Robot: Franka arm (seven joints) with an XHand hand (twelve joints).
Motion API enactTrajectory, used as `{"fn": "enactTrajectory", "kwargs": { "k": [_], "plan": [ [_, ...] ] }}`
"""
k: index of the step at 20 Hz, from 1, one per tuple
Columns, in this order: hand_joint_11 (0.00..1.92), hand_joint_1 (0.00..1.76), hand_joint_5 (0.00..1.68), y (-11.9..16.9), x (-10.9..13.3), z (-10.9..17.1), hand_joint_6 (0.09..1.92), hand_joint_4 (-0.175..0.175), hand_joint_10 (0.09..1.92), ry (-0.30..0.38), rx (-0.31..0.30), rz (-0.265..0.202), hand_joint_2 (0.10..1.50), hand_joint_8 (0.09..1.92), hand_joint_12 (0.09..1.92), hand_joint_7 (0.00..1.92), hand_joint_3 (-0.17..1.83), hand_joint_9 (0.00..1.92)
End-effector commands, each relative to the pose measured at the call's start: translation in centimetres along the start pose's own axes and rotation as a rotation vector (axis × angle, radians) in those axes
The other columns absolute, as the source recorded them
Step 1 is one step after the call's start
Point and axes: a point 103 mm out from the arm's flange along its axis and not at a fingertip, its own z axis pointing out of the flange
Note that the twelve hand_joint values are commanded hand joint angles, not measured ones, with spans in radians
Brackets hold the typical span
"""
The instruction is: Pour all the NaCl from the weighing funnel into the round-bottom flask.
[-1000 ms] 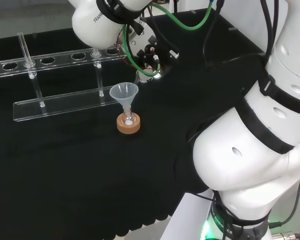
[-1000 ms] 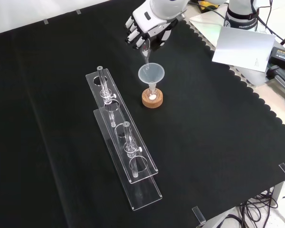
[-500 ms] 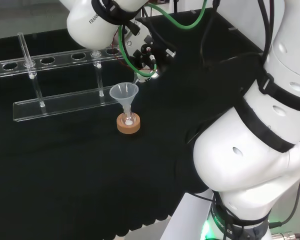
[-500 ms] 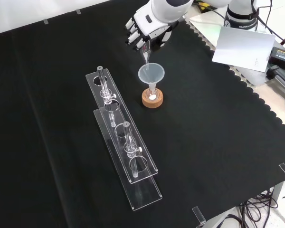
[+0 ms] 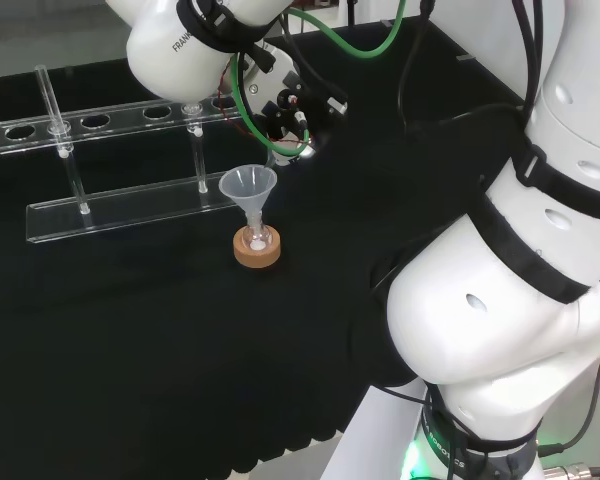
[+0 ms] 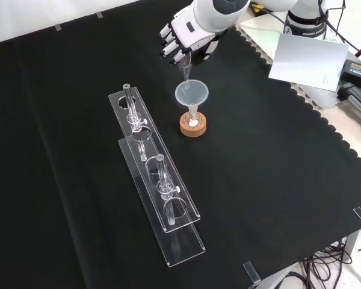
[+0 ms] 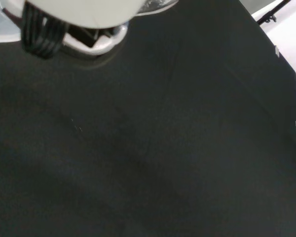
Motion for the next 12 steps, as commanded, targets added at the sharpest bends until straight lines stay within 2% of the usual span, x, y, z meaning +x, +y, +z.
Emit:
{"fn": "enactTrajectory", "kwargs": {
  "k": [1, 9, 12],
  "plan": [
    [1.12, 1.15, 1.55, 0.0, 0.0, 0.1, 0.1, 0.175, 0.09, 0.015, -0.01, -0.001, 0.61, 0.63, 0.82, 0.82, 0.6, 1.29],
    [1.12, 1.15, 1.55, -0.2, -0.8, 0.7, 0.1, 0.175, 0.09, 0.102, -0.022, 0.017, 0.62, 0.63, 0.82, 0.81, 0.6, 1.29],
    [1.12, 1.15, 1.55, -0.3, -1.0, 1.0, 0.1, 0.175, 0.09, 0.157, -0.024, 0.024, 0.62, 0.63, 0.82, 0.81, 0.6, 1.29]
  ]
}}
